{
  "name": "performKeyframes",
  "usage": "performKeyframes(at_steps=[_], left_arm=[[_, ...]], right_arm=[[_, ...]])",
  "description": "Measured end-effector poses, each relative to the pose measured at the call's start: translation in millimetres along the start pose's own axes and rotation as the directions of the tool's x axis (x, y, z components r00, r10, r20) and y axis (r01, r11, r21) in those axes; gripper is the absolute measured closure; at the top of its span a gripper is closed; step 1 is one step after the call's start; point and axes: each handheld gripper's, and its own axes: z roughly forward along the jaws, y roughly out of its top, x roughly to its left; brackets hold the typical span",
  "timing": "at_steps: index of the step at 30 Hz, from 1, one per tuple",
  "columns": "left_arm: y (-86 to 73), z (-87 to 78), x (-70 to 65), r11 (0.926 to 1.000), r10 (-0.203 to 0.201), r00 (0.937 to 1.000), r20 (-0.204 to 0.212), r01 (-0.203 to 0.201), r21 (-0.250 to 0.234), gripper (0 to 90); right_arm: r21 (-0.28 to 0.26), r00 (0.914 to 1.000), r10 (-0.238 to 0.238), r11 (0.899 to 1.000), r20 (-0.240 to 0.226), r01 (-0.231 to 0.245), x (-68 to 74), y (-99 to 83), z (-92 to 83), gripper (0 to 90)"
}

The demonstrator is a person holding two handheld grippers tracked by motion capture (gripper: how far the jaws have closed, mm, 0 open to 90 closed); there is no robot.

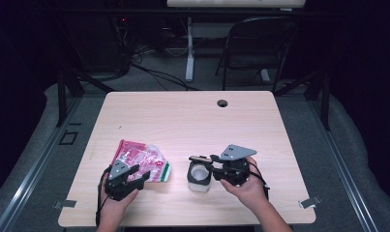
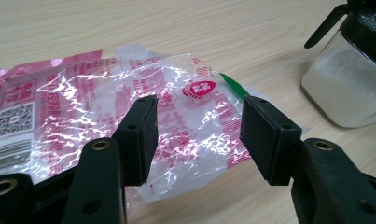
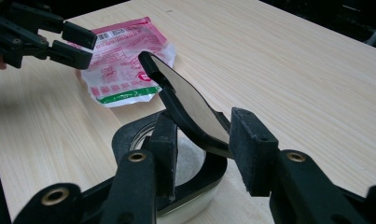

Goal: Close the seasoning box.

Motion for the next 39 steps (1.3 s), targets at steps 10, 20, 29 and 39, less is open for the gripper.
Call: performKeyframes(at_steps=[10,20,29,39], left_arm=[[5.8,9.8,-5.5,0.9998,0.020,0.9997,0.016,-0.020,0.005,46.4],[7.2,9.8,-4.5,0.9998,0.019,0.9997,0.018,-0.019,-0.004,46.5],[10.4,13.3,-5.6,0.9996,0.028,0.9993,0.025,-0.028,-0.006,46.5],[15.8,21.6,-9.9,0.9991,0.043,0.9984,0.038,-0.043,-0.006,46.5]], right_arm=[[0.013,1.0000,0.003,1.000,-0.004,-0.003,5.5,-7.8,-3.8,59.4],[0.027,0.9998,0.016,1.000,-0.014,-0.016,5.8,-10.1,-3.8,58.9],[0.048,0.9997,0.018,0.999,-0.018,-0.017,7.1,-13.9,-4.2,58.6],[0.060,0.9992,0.037,0.998,-0.015,-0.036,8.5,-22.1,-7.4,57.9]])
